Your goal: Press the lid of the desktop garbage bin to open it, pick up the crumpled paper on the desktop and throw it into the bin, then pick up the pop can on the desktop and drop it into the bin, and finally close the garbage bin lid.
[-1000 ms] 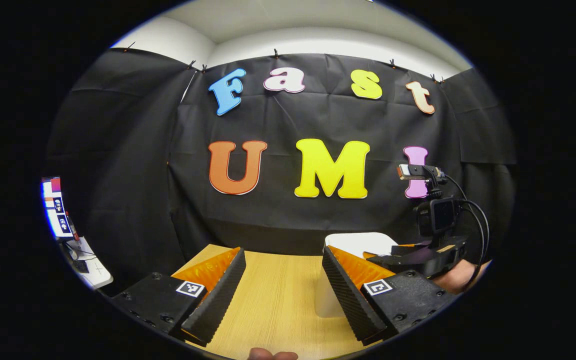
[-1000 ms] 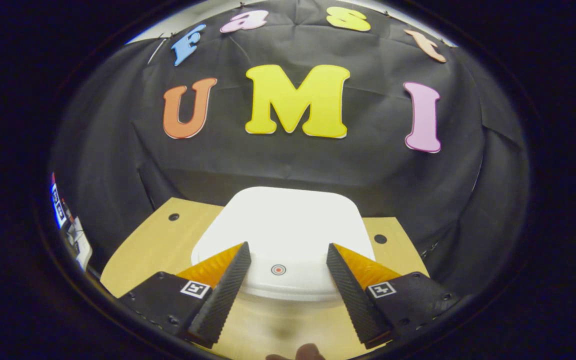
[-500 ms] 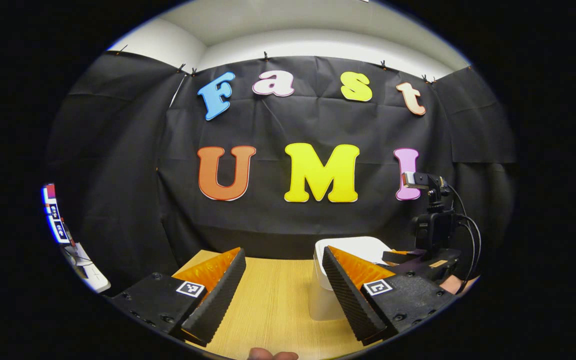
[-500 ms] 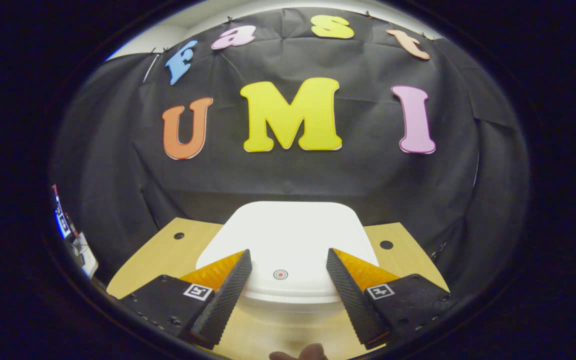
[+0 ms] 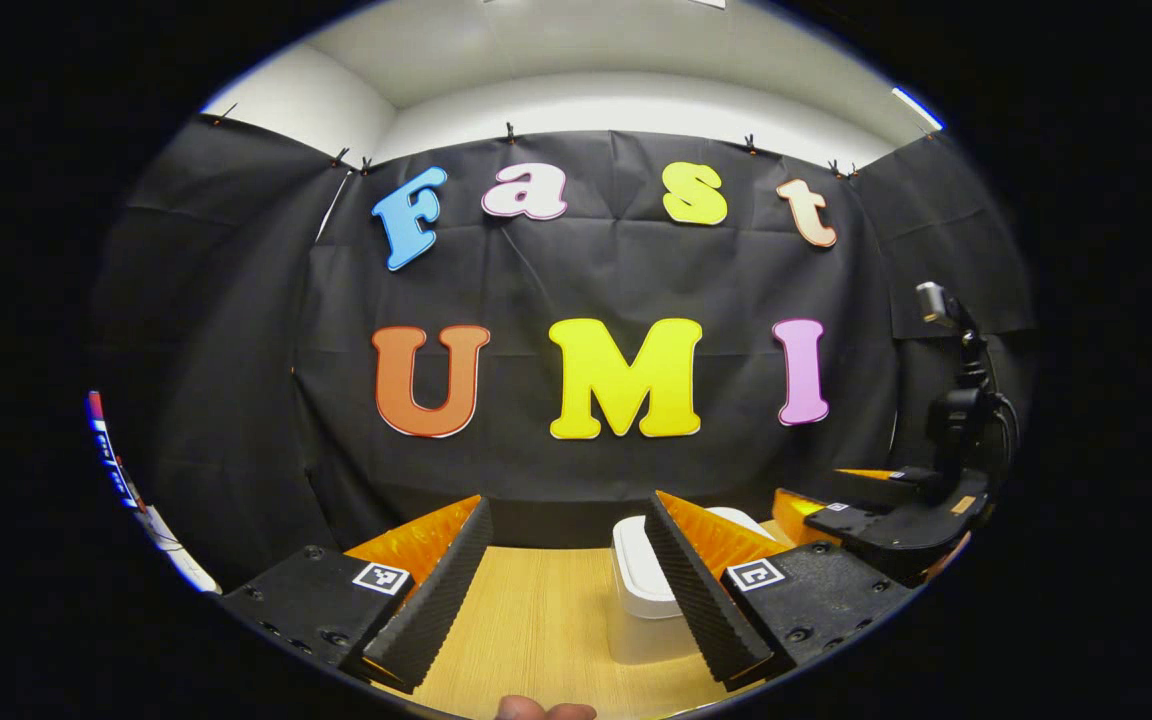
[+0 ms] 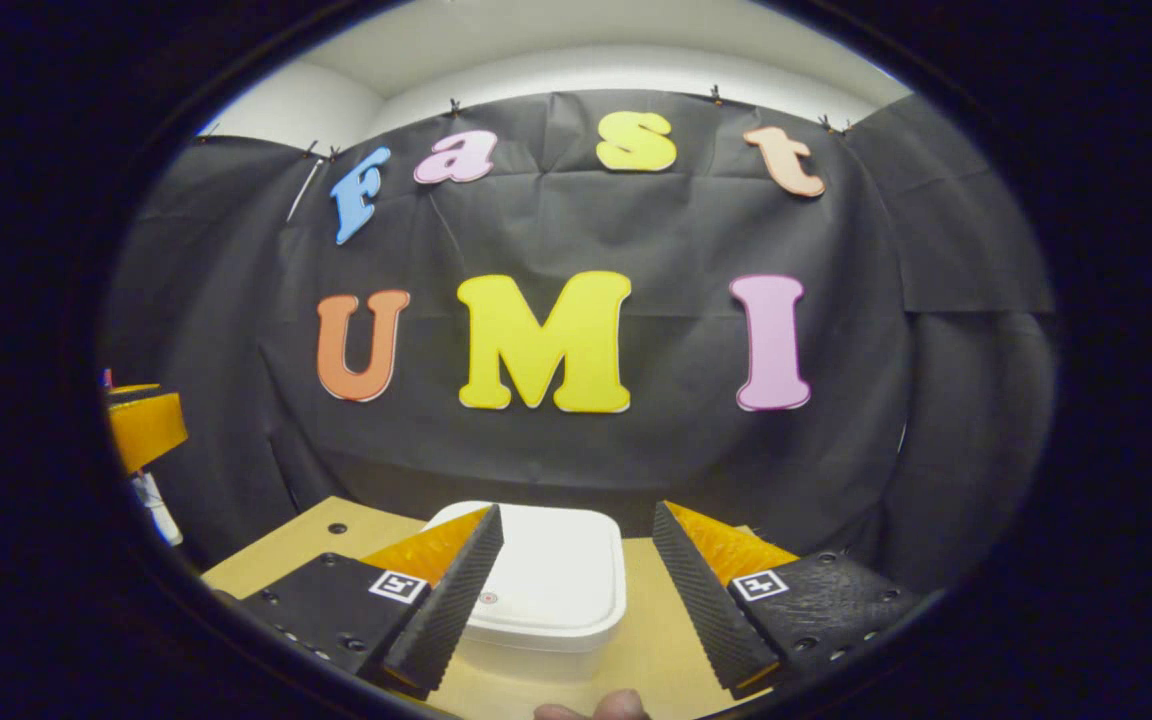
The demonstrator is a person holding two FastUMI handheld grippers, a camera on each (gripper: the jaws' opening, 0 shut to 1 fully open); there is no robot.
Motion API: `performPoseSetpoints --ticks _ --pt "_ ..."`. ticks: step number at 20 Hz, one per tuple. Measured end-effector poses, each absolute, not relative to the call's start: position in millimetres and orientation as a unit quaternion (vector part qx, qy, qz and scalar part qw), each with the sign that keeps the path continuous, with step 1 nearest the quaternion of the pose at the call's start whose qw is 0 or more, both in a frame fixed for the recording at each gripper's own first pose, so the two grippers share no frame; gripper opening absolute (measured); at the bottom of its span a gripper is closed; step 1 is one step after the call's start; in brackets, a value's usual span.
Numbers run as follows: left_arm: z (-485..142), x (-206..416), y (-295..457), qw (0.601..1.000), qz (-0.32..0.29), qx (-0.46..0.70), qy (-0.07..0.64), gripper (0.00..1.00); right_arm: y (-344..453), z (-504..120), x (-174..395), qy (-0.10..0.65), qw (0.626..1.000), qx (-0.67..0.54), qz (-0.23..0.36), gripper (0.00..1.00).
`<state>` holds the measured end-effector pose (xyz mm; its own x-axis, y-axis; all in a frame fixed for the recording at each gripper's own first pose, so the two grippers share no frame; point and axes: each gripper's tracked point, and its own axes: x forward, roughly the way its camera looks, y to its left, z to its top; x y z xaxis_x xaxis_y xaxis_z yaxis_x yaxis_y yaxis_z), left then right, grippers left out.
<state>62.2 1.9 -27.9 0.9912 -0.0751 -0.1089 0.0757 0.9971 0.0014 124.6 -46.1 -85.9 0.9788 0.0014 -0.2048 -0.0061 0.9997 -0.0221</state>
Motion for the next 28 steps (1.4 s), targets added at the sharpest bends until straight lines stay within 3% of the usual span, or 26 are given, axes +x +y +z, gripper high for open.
performPoseSetpoints --ticks 6,12,28 --pt "-22.2 69.8 -13.9 0.998 -0.035 -0.009 0.052 0.99 -67.8 -41.0 87.6 0.065 0.998 -0.018 -0.017 0.95" --pt "-17.6 65.1 -28.5 0.999 -0.032 -0.002 0.04 0.99 -78.9 -39.3 60.7 0.062 0.997 -0.016 -0.03 0.94" --pt "-21.1 65.5 -45.9 0.998 -0.031 -0.007 0.047 0.99 -75.8 -28.8 67.4 0.049 0.999 -0.017 -0.01 0.95"
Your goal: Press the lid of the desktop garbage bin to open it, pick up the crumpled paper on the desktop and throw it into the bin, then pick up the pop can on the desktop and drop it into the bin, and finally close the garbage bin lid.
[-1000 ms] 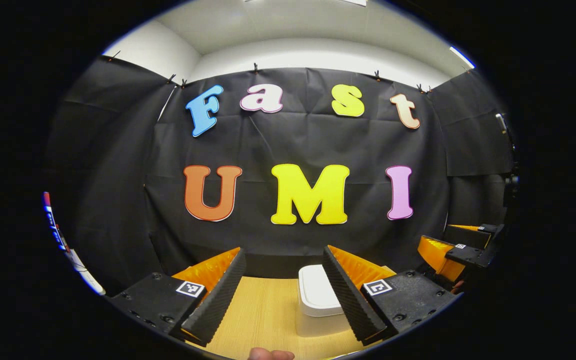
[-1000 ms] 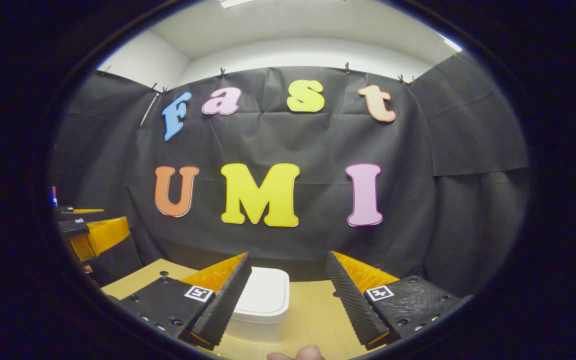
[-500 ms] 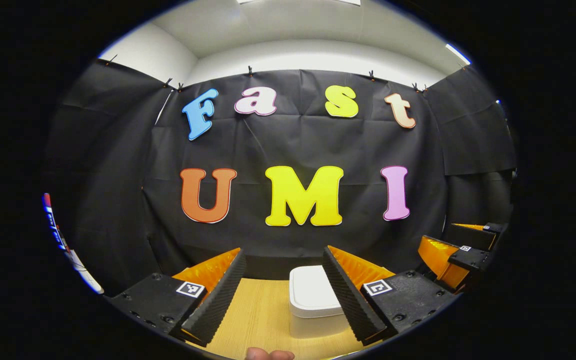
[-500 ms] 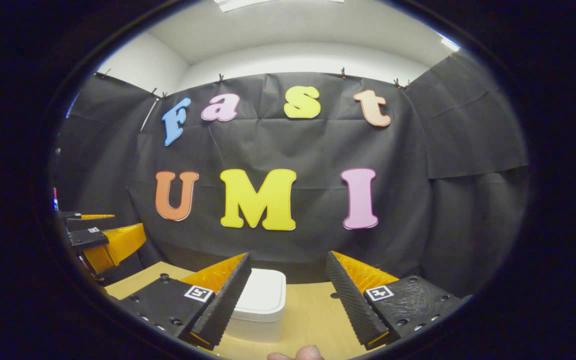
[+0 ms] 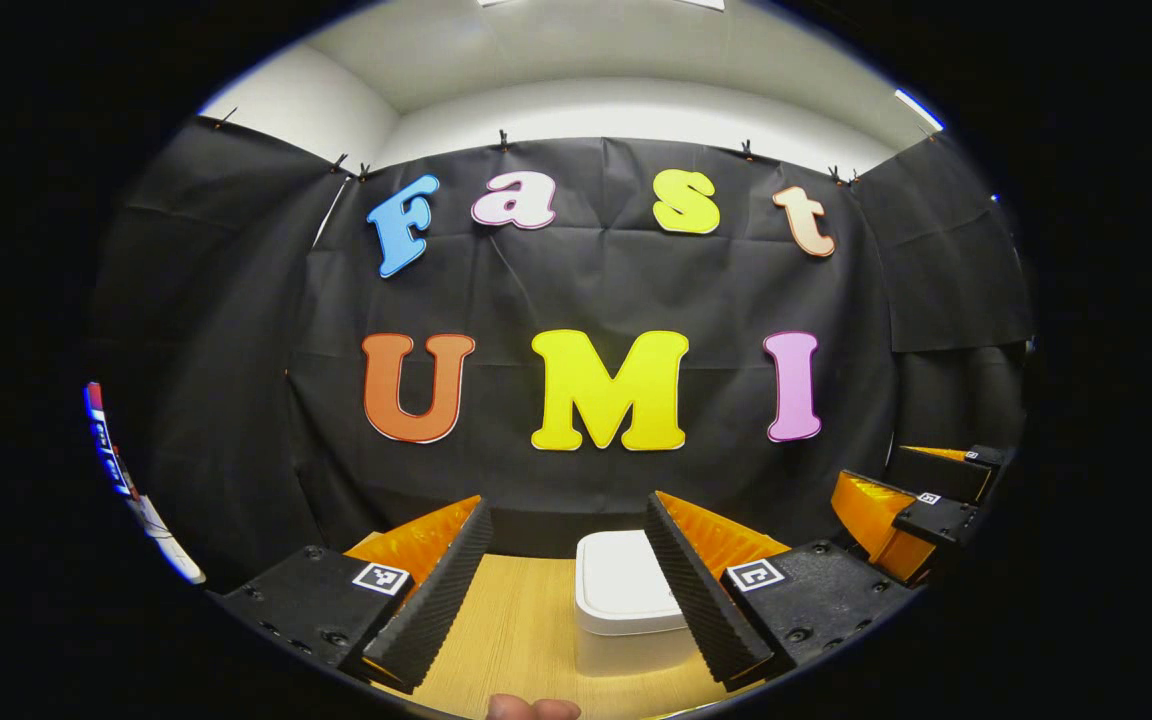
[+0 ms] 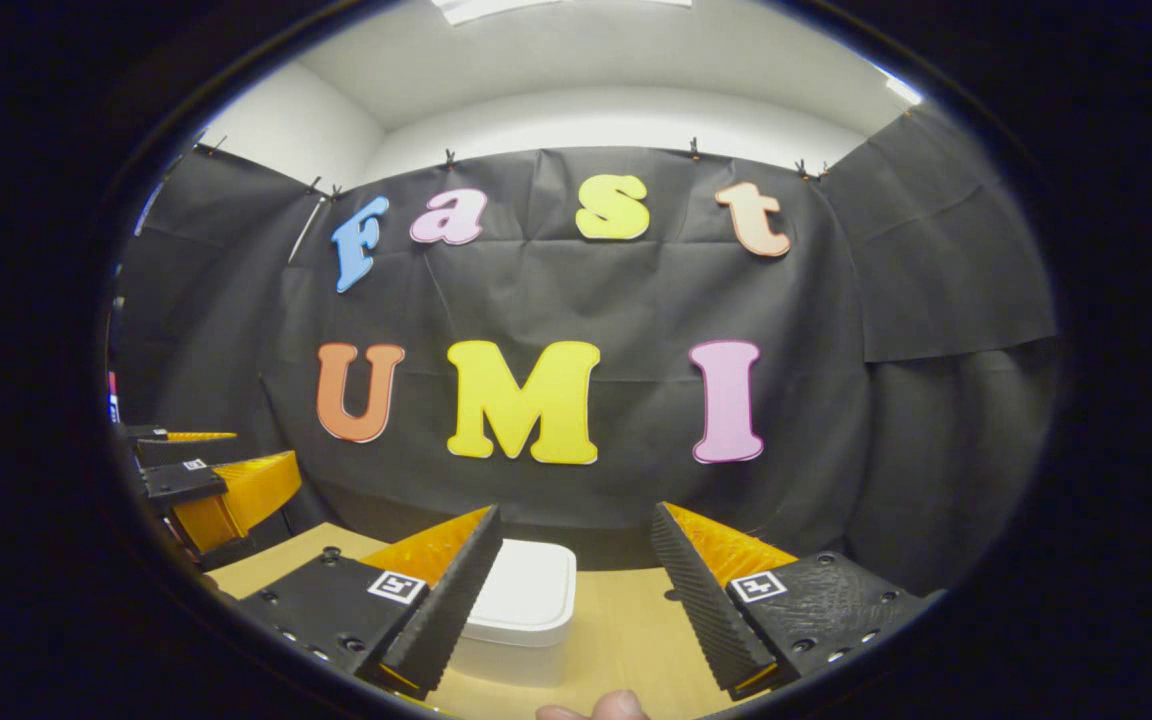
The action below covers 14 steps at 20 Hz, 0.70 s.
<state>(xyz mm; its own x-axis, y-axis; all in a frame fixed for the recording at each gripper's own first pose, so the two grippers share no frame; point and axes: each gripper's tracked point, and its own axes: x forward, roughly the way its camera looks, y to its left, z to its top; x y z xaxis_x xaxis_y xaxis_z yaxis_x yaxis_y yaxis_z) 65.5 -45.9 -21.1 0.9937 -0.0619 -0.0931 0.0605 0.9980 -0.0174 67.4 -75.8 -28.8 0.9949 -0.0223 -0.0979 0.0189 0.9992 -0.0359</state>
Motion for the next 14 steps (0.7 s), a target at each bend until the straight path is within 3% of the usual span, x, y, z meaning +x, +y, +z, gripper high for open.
performPoseSetpoints --ticks 14 --pt "-28.2 67.8 -44.2 0.998 -0.033 -0.011 0.056 0.99 -71.7 -29.1 71.8 0.05 0.999 -0.011 -0.008 0.94"
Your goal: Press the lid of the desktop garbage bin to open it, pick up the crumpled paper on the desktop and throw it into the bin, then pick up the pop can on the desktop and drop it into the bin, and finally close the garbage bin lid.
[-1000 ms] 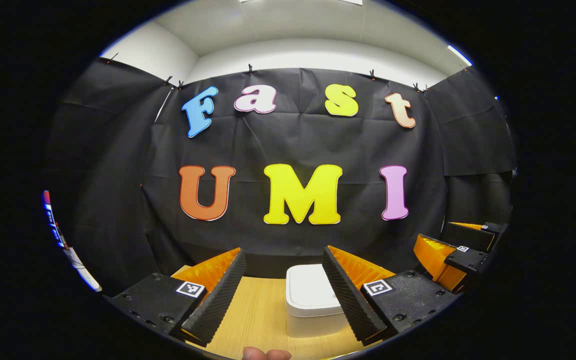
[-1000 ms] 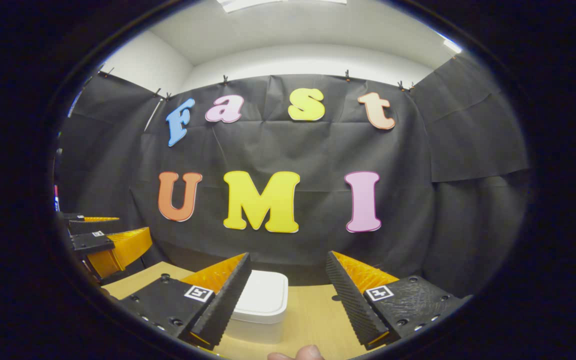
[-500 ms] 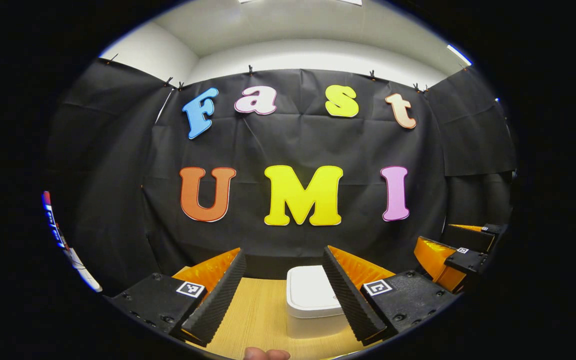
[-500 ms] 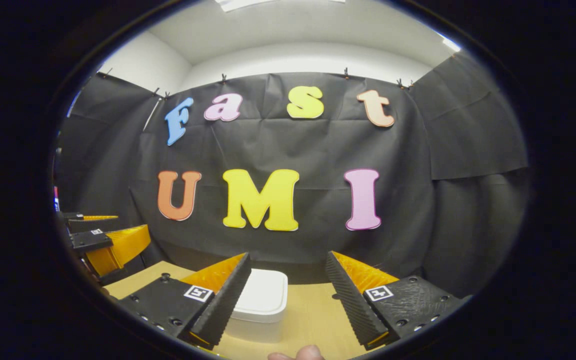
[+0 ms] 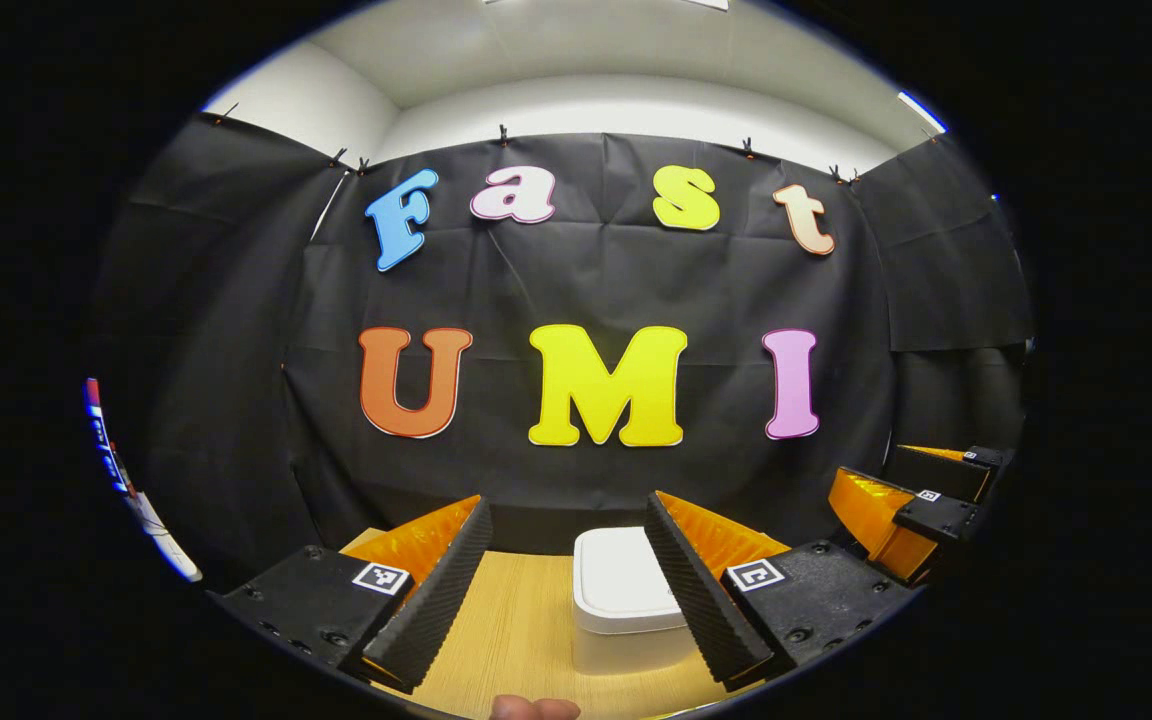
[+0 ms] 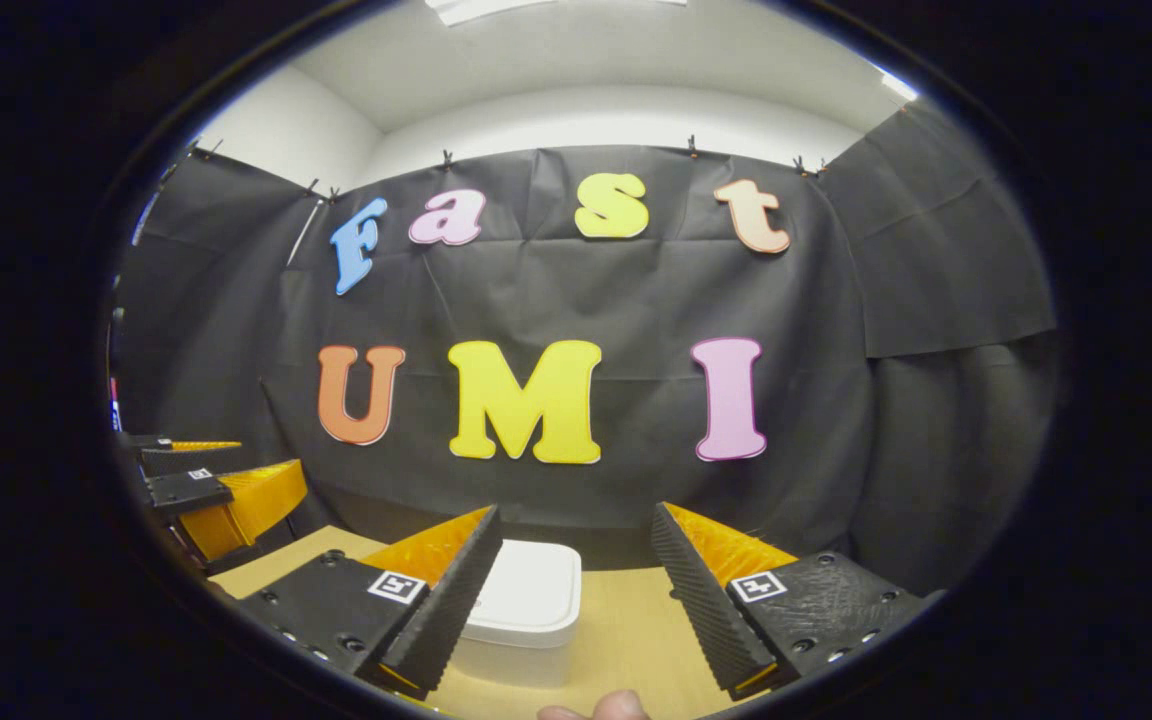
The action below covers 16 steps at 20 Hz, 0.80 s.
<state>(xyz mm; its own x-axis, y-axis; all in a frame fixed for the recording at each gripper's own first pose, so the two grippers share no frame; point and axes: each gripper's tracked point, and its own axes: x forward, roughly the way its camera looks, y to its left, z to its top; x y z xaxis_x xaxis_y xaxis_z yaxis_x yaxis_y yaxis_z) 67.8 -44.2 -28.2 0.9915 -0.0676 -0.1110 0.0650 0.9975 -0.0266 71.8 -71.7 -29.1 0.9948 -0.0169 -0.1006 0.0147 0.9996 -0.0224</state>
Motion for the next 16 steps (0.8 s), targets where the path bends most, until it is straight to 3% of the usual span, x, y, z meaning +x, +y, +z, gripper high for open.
performPoseSetpoints --ticks 16 --pt "-29.8 74.1 -35.6 0.998 -0.025 -0.006 0.053 0.99 -66.3 -31.4 78.1 0.051 0.999 -0.007 -0.009 0.94"
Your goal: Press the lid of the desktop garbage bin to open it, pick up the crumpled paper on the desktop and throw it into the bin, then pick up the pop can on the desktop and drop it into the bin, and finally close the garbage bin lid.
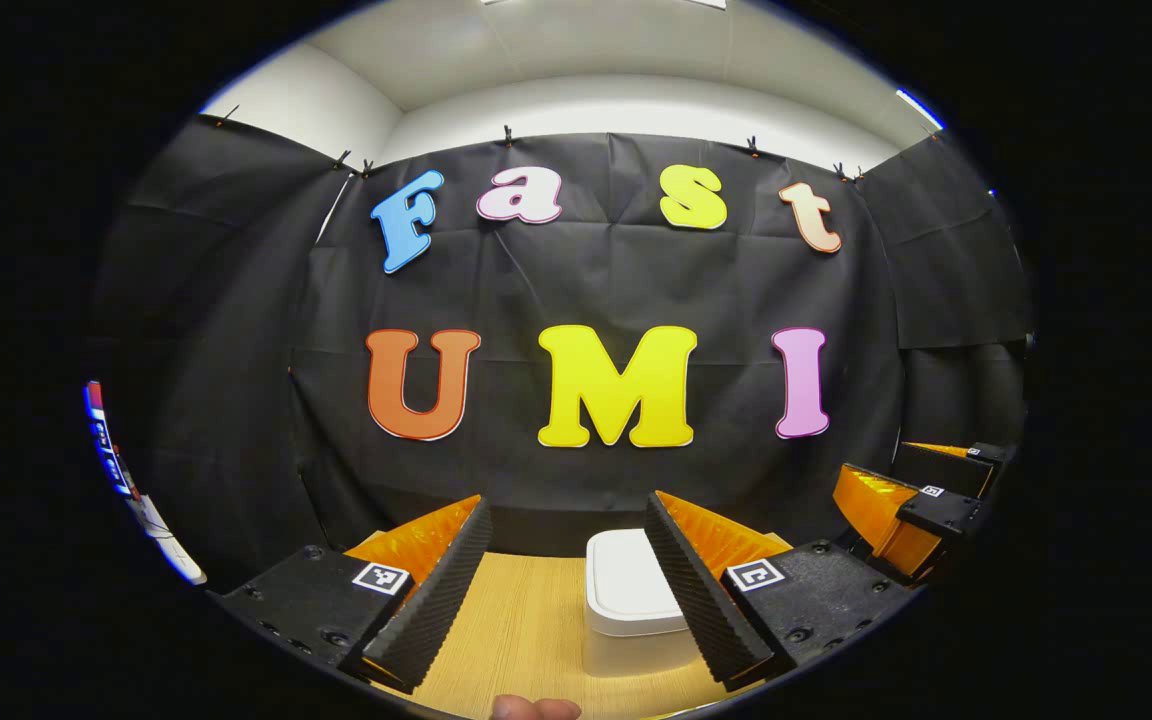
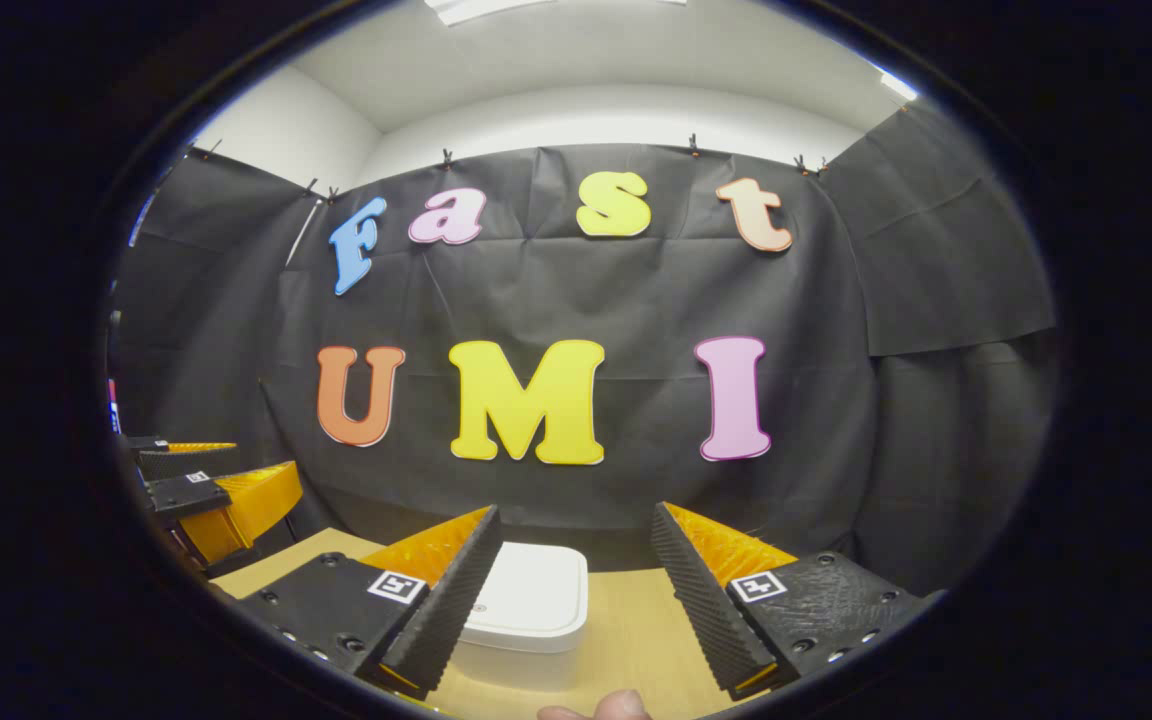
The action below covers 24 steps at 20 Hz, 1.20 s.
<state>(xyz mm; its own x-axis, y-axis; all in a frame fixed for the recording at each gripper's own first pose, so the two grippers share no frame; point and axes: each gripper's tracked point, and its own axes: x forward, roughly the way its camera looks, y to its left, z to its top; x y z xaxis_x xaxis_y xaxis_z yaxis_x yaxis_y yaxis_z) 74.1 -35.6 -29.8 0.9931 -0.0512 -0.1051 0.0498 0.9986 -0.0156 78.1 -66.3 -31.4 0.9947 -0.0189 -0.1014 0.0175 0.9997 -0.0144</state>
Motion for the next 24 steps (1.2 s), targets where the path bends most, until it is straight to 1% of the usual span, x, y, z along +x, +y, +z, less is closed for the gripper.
performPoseSetpoints --ticks 23,24 --pt "-30.7 74.9 -30.5 0.998 -0.02 -0.006 0.053 0.99 -57.5 -34.2 84.4 0.056 0.998 -0.007 -0.003 0.94" --pt "-31.1 74.7 -30.5 0.998 -0.02 -0.006 0.053 0.99 -56.6 -34.6 85.2 0.057 0.998 -0.007 -0.003 0.95"
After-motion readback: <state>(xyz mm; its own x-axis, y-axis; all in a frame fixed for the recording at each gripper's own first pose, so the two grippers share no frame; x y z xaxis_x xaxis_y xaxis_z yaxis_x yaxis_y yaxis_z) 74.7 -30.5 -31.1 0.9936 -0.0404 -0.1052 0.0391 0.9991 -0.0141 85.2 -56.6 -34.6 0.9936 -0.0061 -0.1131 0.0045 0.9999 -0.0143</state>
